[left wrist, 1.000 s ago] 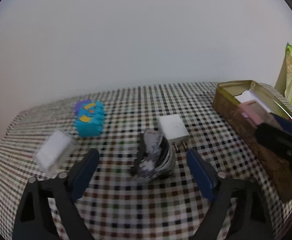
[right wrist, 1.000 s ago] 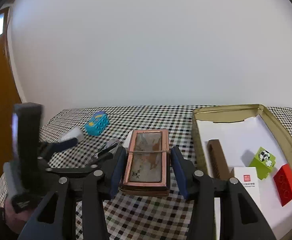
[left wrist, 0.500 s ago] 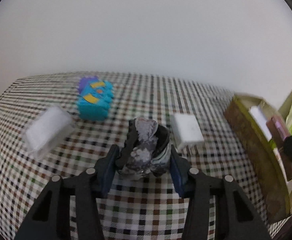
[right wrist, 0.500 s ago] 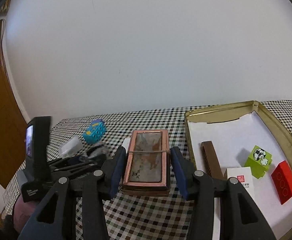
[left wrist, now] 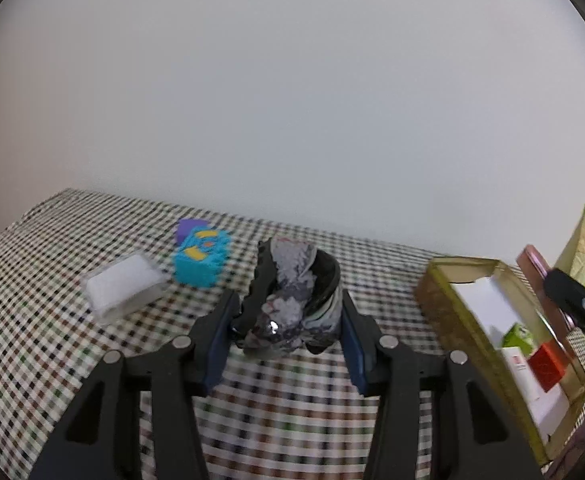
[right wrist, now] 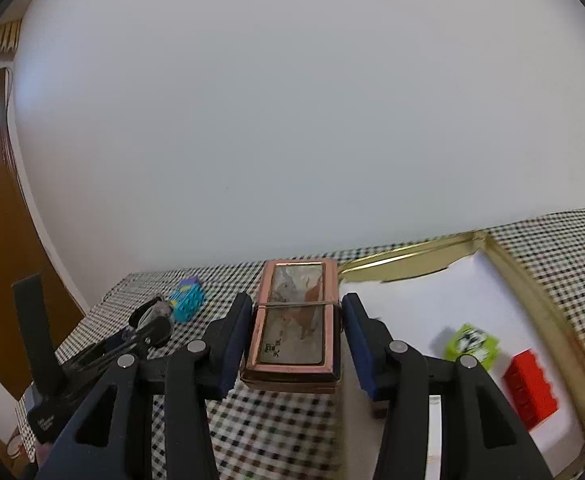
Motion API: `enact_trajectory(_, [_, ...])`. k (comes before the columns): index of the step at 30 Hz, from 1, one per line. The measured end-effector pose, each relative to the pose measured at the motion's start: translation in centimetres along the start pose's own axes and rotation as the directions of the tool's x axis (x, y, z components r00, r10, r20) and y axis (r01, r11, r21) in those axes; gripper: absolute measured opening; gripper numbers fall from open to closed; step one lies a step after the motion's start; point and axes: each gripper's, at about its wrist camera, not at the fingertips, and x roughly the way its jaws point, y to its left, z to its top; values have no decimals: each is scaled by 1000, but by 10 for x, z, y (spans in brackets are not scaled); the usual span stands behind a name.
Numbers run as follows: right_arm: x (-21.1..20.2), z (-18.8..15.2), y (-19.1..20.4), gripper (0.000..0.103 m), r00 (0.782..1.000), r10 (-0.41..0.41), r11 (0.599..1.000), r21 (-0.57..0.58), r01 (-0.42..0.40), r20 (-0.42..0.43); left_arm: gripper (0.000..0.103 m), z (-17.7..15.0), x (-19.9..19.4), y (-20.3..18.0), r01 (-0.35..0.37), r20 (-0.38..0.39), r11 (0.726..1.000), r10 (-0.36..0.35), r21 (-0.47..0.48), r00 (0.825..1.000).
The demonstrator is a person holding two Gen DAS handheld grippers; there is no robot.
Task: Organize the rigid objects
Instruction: 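Grasp the copper picture frame with the right tool while the left grasps the grey pouch, then carry the frame and pouch over the gold tray and lower them inside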
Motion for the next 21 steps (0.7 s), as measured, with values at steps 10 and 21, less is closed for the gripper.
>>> enact_trajectory(10, [-27,25,-75,49,995,-86,994,72,83,46,48,-1,-10,-76,114,20,990,-116,86,993])
enact_trajectory(21, [-27,43,-127,49,988,-155,983,102,153,10,48,-1,7,-160,178,-35,969,-175,170,984])
